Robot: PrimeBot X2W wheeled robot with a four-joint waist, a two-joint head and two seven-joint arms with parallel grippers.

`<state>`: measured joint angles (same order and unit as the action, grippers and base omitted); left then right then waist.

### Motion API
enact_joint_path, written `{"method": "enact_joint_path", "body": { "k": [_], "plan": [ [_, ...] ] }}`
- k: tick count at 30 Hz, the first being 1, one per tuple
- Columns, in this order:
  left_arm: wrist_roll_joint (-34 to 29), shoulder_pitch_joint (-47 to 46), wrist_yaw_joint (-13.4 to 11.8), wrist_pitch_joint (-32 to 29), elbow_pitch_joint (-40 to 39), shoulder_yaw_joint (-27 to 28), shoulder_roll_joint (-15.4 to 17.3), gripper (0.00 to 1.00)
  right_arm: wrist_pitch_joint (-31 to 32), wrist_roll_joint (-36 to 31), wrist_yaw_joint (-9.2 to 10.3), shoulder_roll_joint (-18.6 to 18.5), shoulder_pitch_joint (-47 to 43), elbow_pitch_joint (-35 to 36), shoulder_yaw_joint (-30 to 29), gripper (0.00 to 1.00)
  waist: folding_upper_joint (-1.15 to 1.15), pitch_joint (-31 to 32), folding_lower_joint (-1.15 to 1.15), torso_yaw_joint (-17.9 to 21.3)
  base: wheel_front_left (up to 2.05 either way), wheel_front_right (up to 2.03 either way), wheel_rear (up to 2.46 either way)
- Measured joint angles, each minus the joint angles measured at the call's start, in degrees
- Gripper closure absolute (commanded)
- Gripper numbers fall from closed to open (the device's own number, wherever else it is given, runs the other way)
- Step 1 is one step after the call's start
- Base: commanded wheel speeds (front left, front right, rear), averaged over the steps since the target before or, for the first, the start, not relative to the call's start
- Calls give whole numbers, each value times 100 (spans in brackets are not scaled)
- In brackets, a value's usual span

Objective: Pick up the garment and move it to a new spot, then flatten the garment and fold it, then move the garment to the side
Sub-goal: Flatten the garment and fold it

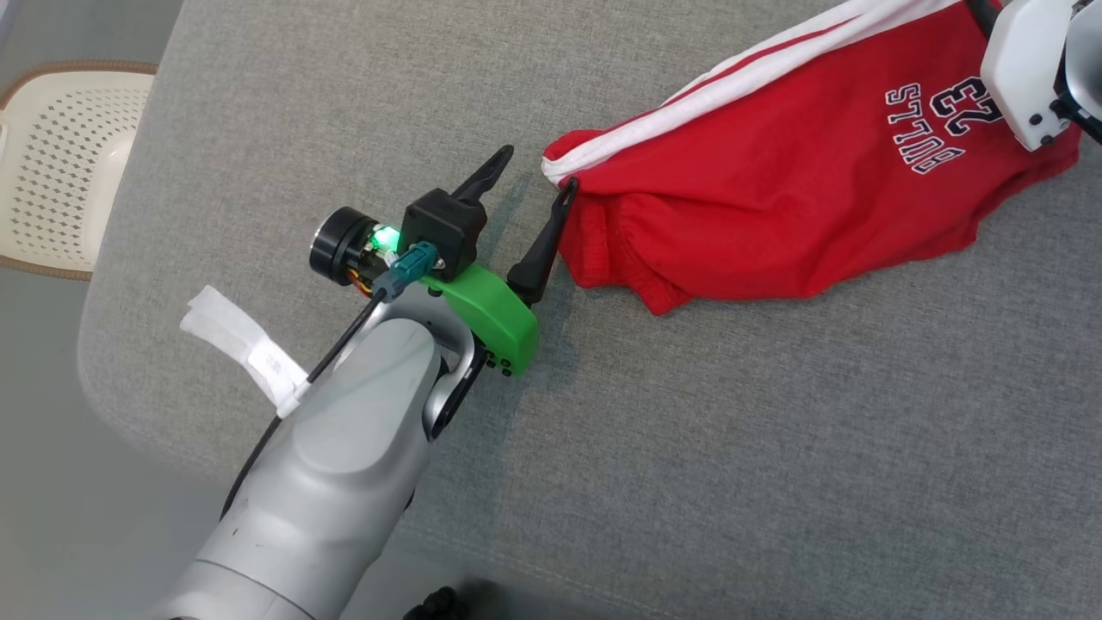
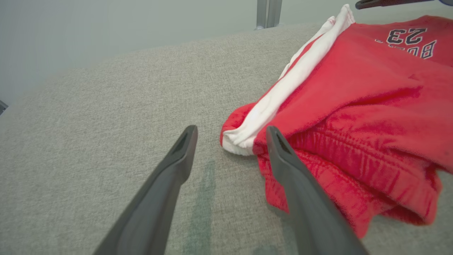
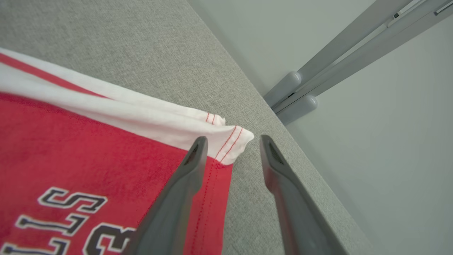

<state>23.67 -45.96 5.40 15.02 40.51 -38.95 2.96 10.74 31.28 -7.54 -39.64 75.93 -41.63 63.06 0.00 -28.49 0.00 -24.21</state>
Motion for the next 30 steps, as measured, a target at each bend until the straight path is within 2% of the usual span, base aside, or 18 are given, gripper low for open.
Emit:
{"method": "enact_joint_path", "body": {
  "k": [5,12,15,21,27,30],
  "plan": [
    [-3,10,-75,0,-33,148,-3,0,-286,97,0,165,-9,-304,57,0,0,83,0,75,0,0,0],
    [-86,237,-213,0,-74,490,138,0,-961,311,0,544,-305,-762,-275,0,0,367,0,231,0,0,0],
    [-101,433,-366,0,-312,824,259,0,-1336,389,0,733,-530,-846,-421,0,0,540,0,330,0,0,0],
    [-158,1117,-478,1,-876,1247,404,0,-2132,539,0,981,-1205,-1010,-820,0,0,969,0,555,0,0,0],
    [-183,1745,-454,2,-1702,1749,427,0,-2554,659,1,1081,-1988,-900,-1695,0,0,1403,0,812,0,0,0],
    [-174,2136,-274,11,-2106,1979,325,0,-2574,428,1,1084,-2493,-318,-2657,0,0,1588,0,962,0,0,0]
  ]
}}
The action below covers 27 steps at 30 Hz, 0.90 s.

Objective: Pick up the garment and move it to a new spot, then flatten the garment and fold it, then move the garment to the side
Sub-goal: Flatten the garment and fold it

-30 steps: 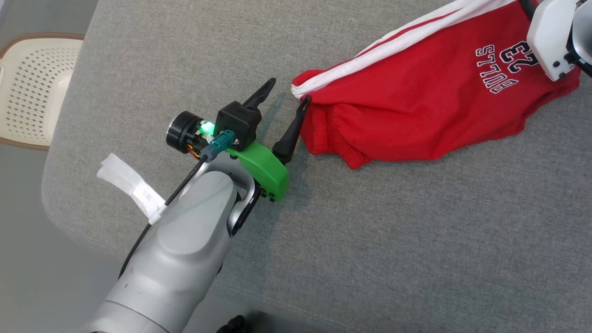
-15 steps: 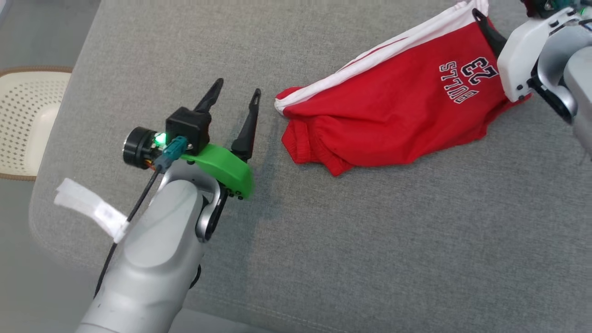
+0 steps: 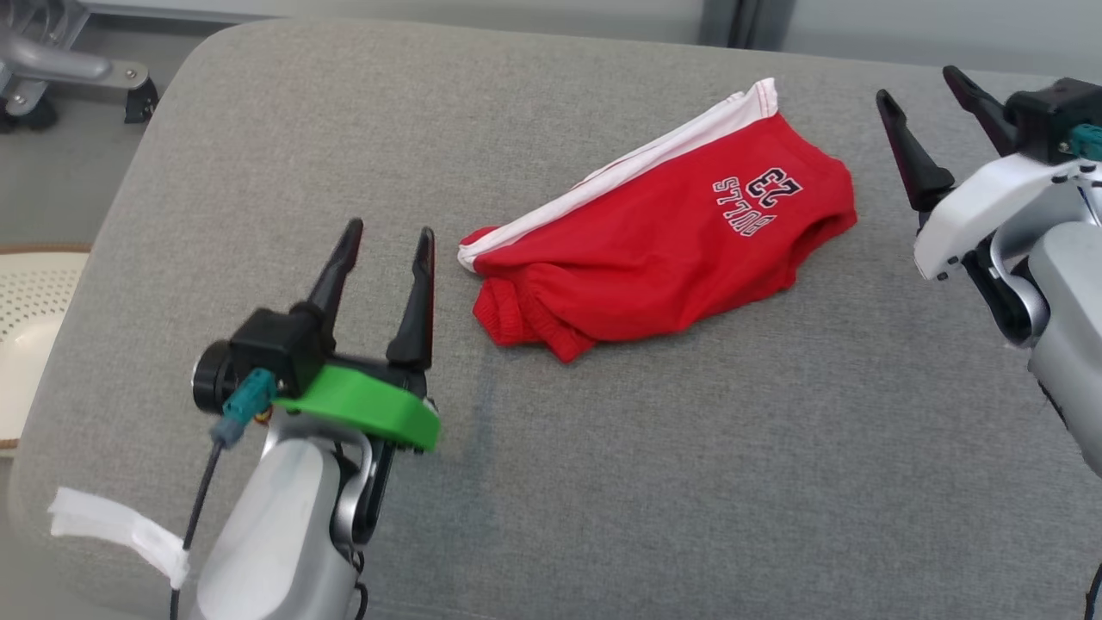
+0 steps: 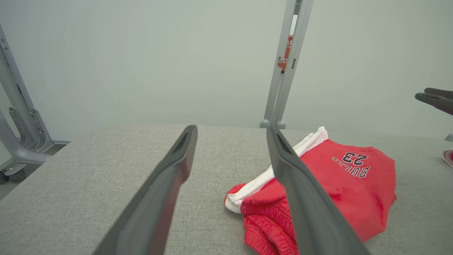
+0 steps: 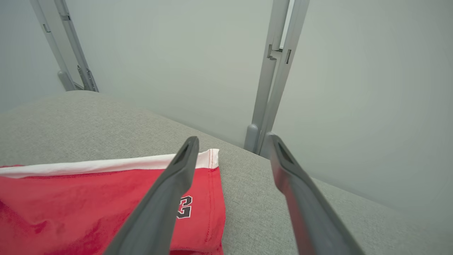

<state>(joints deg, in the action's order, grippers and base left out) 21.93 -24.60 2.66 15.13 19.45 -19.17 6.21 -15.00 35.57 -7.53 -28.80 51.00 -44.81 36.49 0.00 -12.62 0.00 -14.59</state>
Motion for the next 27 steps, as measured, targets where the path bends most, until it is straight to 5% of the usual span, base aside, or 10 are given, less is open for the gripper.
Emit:
{"method": "enact_joint_path", "body": {
  "k": [7,13,20,27],
  "plan": [
    [-168,794,187,-1,-339,411,-170,0,-5,-948,1,497,-1978,1451,-2001,0,0,360,0,307,0,0,0],
    [-310,1440,272,-1,-592,859,-276,0,-4,-1601,1,1283,-3225,2361,-2914,0,0,614,0,574,0,0,0],
    [-369,1870,322,-1,-721,1136,-326,0,-3,-1936,1,1880,-3945,2788,-3335,0,0,829,0,840,0,0,0],
    [-322,1896,330,-1,-739,982,-333,0,94,-2071,2,2046,-4037,2918,-3488,0,0,848,0,887,0,0,0]
  ]
}}
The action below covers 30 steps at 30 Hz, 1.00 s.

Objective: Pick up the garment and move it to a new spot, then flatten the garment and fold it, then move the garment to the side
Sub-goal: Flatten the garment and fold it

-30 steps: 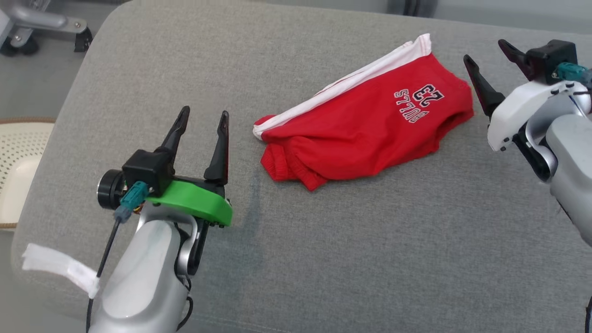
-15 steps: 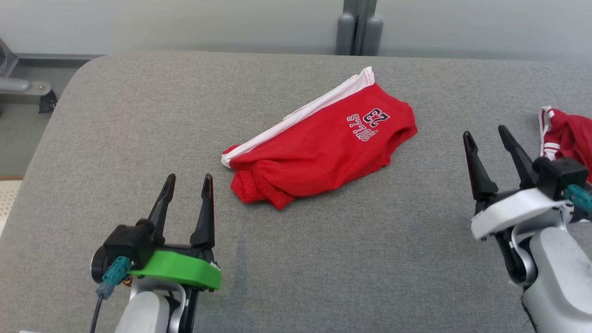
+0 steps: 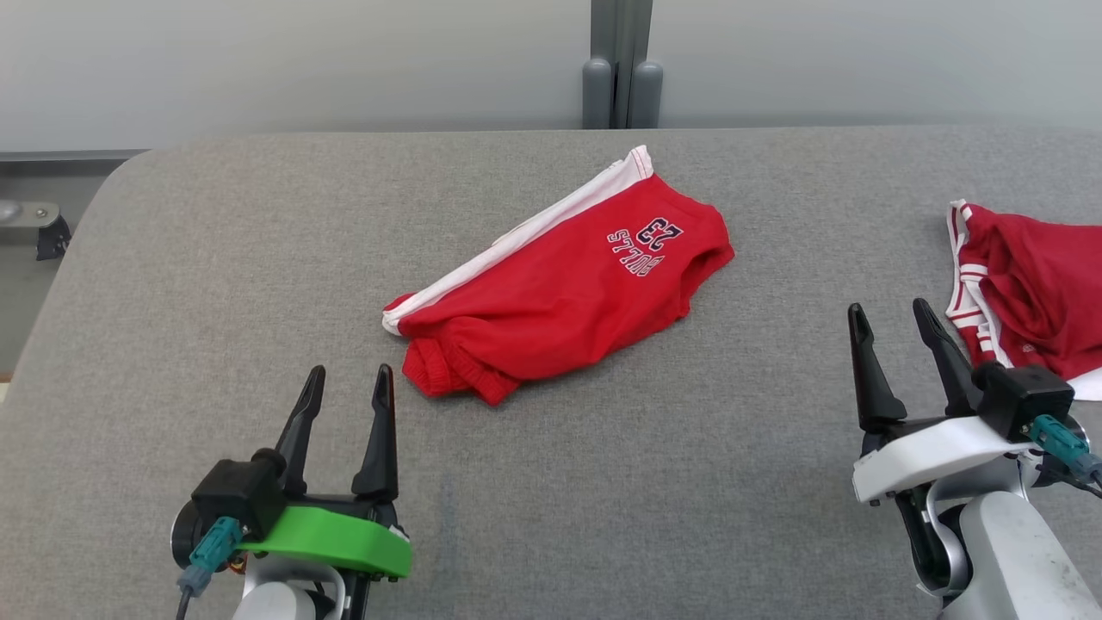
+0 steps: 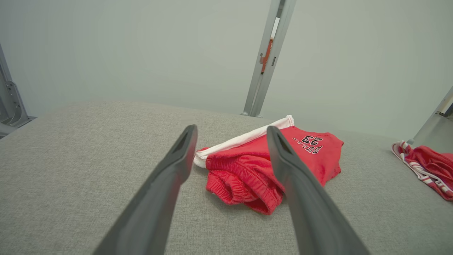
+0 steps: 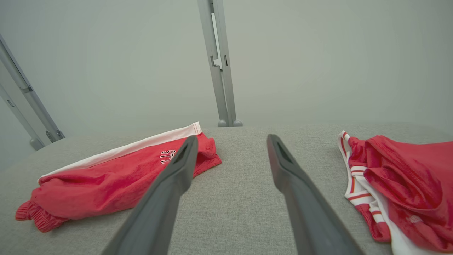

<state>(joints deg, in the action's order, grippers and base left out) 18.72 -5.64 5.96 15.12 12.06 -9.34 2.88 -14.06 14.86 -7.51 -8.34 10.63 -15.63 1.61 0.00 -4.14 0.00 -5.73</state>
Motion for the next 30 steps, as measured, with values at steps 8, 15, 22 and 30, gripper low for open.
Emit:
{"method": "enact_joint_path", "body": {
  "k": [8,15,22,30],
  "plan": [
    [32,-90,9,0,-3,-140,0,0,170,-71,0,1,104,29,-35,0,0,-189,0,-151,0,0,0],
    [149,-276,9,0,44,-392,-3,0,568,588,0,155,626,-85,-159,0,0,-405,0,-396,0,0,0],
    [350,-447,-48,1,41,-697,-3,0,1527,1855,2,421,1284,-661,-734,0,0,-667,0,-836,0,0,0],
    [458,-566,-92,0,101,-846,-1,0,2092,2334,4,508,1981,-1503,-1511,0,0,-912,0,-1326,0,0,0]
  ]
}}
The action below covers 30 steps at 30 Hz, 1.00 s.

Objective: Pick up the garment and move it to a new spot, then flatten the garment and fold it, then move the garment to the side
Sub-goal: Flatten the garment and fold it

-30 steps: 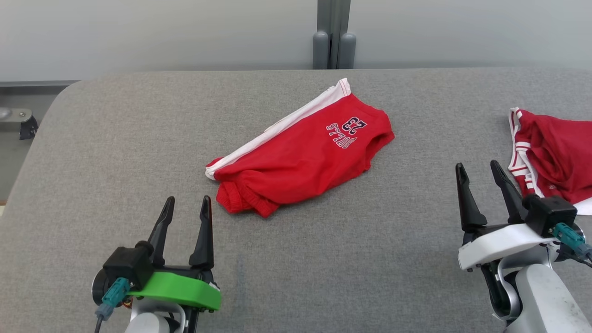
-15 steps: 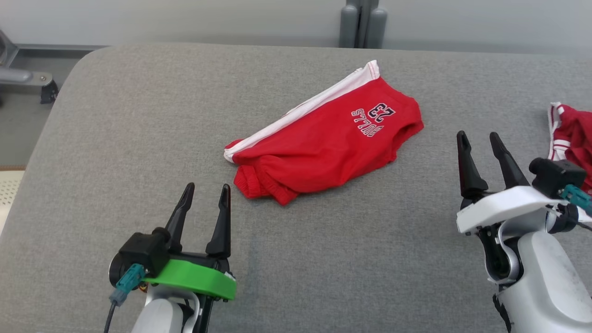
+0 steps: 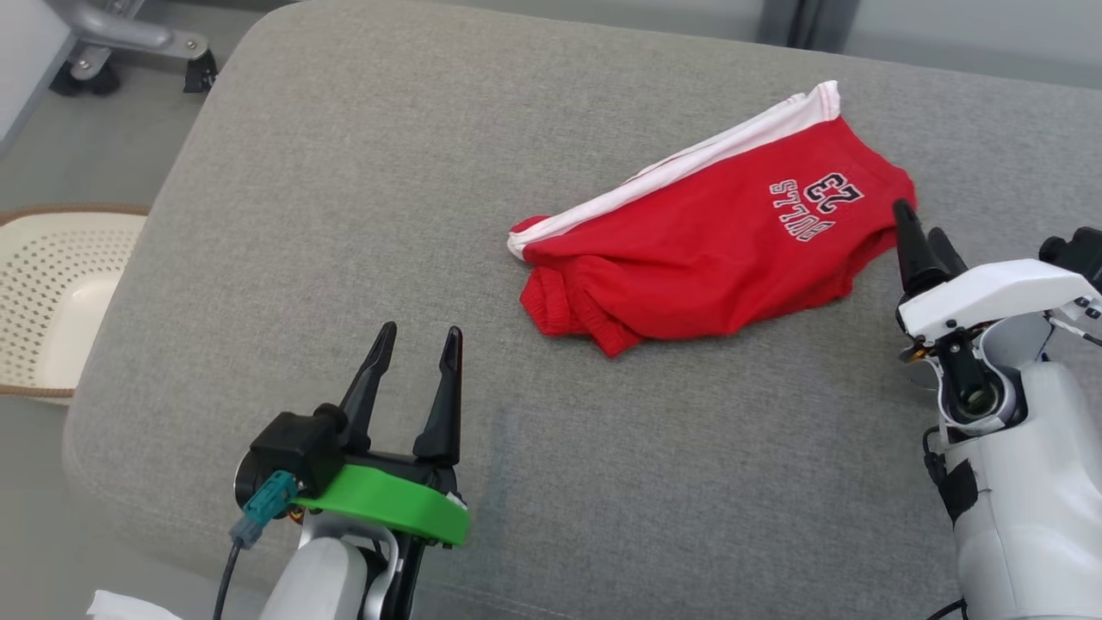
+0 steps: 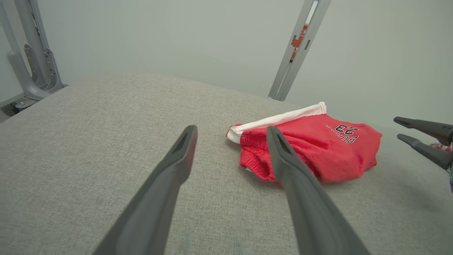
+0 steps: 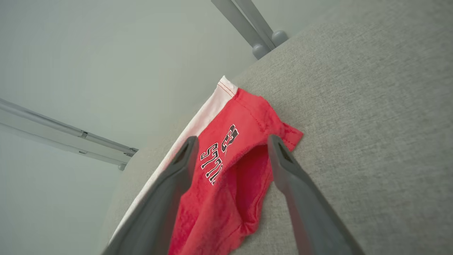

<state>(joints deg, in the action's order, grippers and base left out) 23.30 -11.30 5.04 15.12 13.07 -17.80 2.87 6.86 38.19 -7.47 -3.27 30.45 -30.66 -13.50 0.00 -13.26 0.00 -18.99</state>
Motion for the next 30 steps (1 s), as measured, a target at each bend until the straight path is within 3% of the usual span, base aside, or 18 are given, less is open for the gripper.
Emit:
{"method": "enact_joint_path", "body": {
  "k": [9,17,30],
  "plan": [
    [96,1,-42,0,-60,-80,-1,0,218,-821,-1,32,572,-1225,-1034,0,0,-80,0,-451,0,0,0],
    [159,41,-93,0,-163,-155,-1,0,353,-1450,-3,35,1024,-1887,-1783,0,0,-88,0,-552,0,0,0],
    [298,-106,-112,0,-213,-263,-2,0,567,-2225,-8,-5,1794,-2502,-2095,0,0,-359,0,-664,0,0,0]
  ]
}}
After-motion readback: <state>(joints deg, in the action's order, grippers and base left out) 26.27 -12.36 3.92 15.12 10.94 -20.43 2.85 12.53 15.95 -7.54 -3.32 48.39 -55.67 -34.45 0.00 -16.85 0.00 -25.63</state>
